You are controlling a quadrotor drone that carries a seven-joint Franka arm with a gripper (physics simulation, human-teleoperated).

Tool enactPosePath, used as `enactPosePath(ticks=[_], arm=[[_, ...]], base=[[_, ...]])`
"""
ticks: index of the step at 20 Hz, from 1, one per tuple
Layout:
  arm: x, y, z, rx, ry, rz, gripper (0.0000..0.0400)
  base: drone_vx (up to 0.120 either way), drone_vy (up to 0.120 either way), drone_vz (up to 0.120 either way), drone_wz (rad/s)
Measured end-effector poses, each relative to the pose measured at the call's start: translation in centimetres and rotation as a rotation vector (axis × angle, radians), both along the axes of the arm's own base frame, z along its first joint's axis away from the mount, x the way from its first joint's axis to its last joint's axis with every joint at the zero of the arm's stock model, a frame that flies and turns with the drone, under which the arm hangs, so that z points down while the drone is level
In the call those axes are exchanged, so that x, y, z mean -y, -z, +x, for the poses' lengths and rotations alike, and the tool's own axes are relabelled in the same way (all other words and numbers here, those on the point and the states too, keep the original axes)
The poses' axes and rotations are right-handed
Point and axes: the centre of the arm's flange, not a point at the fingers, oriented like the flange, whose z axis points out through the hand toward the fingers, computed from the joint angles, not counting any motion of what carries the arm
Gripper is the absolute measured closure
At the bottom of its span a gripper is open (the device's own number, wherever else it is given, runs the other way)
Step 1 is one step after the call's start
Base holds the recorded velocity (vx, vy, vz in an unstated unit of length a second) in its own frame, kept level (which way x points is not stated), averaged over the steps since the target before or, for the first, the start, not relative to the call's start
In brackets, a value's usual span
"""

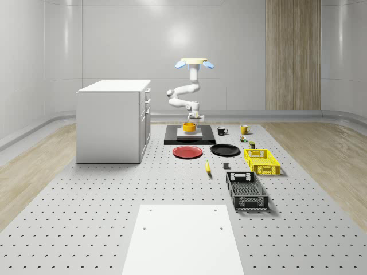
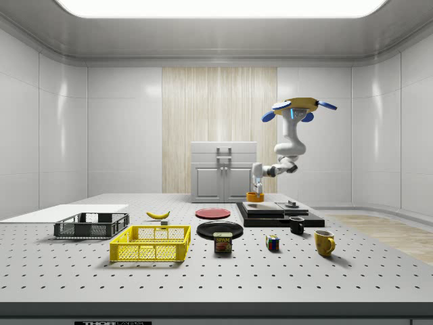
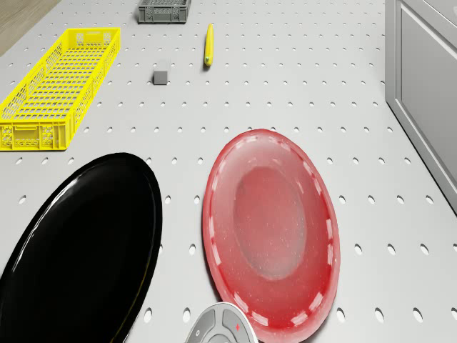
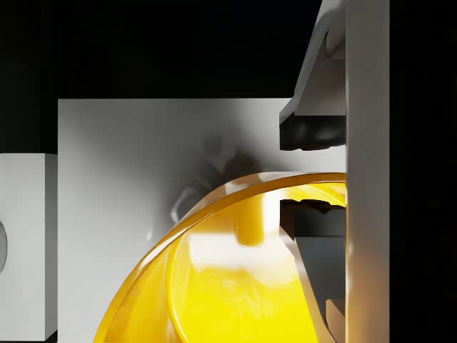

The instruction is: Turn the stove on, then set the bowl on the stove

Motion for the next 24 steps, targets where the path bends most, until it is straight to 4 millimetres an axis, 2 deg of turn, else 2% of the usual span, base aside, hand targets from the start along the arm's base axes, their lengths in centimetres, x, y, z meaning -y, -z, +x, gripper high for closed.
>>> enactPosePath(ticks=[8,14,15,17,19,21,24], arm=[[0.0,0.0,-1.3,0.0,0.0,0.0,0.03],[0.0,-1.4,-1.6,0.0,0.0,0.0,0.03],[0.0,-1.6,-1.6,0.0,0.0,0.0,0.0276],[0.0,-1.8,-1.6,0.0,0.0,0.0,0.0168],[0.0,-2.0,-1.6,0.0,0.0,0.0,0.0102],[0.0,-2.1,-1.6,0.0,0.0,0.0,0.0062],[0.0,-2.1,-1.6,0.0,0.0,0.0,0.0029]], base=[[0.0,0.0,0.0,0.0],[0.0,0.0,0.0,0.0],[0.0,0.0,0.0,0.0],[0.0,0.0,0.0,0.0],[0.0,0.0,0.0,0.0],[0.0,0.0,0.0,0.0],[0.0,0.0,0.0,0.0]])
